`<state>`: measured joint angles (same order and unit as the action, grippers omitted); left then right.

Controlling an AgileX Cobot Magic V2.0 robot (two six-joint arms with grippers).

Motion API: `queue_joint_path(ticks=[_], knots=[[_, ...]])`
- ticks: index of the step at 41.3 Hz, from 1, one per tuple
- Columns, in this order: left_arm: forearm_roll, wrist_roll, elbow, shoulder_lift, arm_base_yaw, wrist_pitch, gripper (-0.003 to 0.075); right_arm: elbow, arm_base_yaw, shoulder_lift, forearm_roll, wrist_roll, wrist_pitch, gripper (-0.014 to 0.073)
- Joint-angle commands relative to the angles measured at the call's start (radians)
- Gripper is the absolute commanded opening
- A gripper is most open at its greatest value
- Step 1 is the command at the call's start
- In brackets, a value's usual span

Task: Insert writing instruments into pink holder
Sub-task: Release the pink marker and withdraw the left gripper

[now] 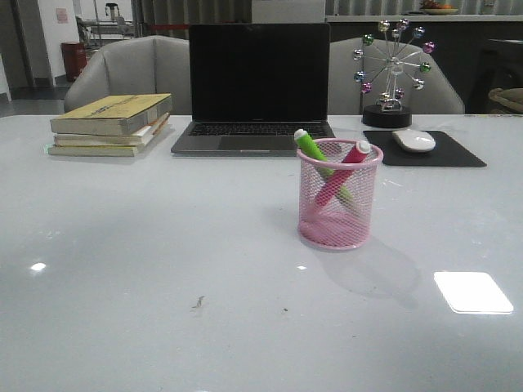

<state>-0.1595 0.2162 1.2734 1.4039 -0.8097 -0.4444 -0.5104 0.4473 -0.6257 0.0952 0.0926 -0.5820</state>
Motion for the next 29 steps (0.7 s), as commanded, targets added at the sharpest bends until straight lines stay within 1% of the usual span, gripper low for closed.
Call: queue_joint_path(ticks=[1,5,19,25,29], knots=[[-0.002,0.0,-0.005,-0.125,0.017,-0.066,0.0458,-0.028,0.002,0.003,-0.006,0.003,0.066,0.0448],[-0.002,0.0,-0.094,-0.245,0.019,-0.076,0.0458,-0.028,0.002,0.003,-0.006,0.003,0.066,0.0448],[-0.011,0.0,-0.526,-0.723,0.019,-0.083,0.0458,-0.028,0.002,0.003,-0.006,0.003,0.066,0.0448],[-0.011,-0.017,-0.645,-0.884,0.019,-0.127,0.0458,-0.028,0.002,0.003,-0.006,0.003,0.066,0.0448],[-0.002,-0.017,-0.7,-0.952,0.019,-0.147,0.0457,-0.028,0.002,0.003,-0.006,0.003,0.062,0.0448]])
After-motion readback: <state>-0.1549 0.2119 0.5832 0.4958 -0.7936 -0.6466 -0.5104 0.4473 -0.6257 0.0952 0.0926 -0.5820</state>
